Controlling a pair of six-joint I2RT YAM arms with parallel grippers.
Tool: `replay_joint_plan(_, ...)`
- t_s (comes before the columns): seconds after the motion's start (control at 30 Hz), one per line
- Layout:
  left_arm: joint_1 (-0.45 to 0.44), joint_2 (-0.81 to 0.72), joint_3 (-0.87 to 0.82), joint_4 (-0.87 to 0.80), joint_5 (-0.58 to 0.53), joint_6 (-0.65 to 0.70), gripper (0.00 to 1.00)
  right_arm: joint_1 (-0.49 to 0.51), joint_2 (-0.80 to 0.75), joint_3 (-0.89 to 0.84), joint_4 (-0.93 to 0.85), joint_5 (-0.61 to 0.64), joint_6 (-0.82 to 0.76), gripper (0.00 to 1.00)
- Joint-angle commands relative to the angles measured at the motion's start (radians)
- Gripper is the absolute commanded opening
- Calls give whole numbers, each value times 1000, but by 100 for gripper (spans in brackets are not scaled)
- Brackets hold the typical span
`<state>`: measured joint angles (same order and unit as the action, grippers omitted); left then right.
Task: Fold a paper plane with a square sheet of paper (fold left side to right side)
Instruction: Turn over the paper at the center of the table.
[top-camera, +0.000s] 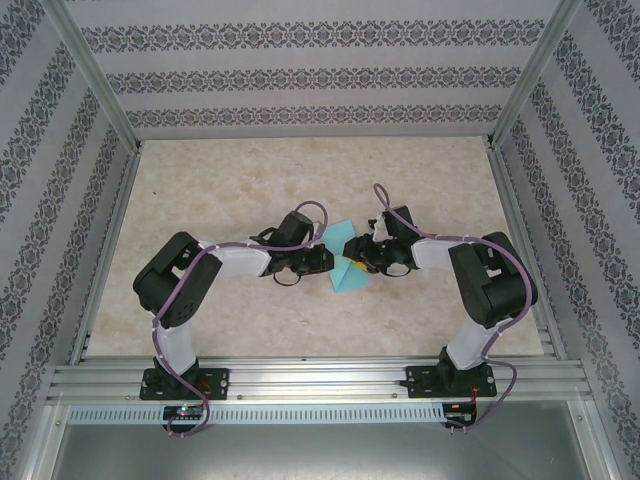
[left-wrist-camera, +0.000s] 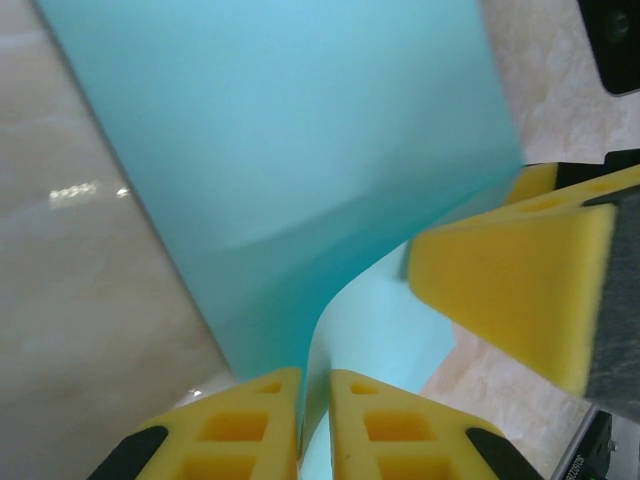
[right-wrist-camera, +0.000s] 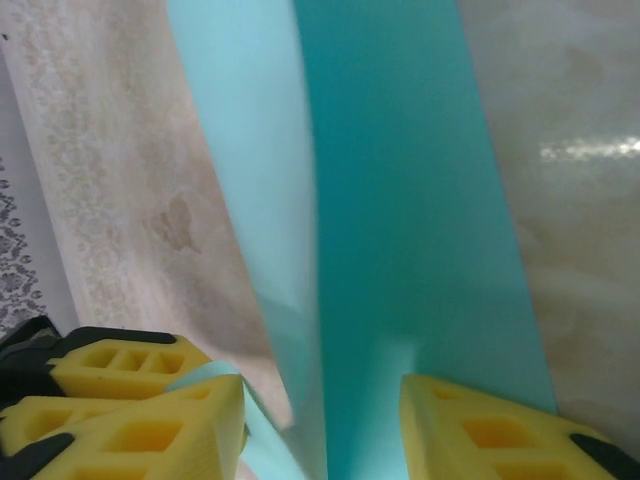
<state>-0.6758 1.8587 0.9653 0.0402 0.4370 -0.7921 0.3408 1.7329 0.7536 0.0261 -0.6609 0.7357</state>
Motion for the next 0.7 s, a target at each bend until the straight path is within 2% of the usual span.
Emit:
replay_joint_plan(0.0, 21, -27, -23, 71, 4, -27, 18, 16, 0, 14, 73, -39, 14, 43)
replay_joint_plan(0.17, 27, -9, -21, 101, 22, -41, 24, 27, -1, 22, 77, -46, 14, 36)
replay_joint_plan(0.43, 39, -44, -31, 69, 2, -24, 35, 29, -8, 42, 30, -36, -11, 16)
replay_joint_plan(0.53, 53, -102, -68, 67, -7, -22, 45, 29, -29, 50, 18, -39, -15, 11)
replay_joint_plan(0.67, 77, -219, -129, 45, -26, -22, 65, 27, -94, 66, -15, -28, -36, 7)
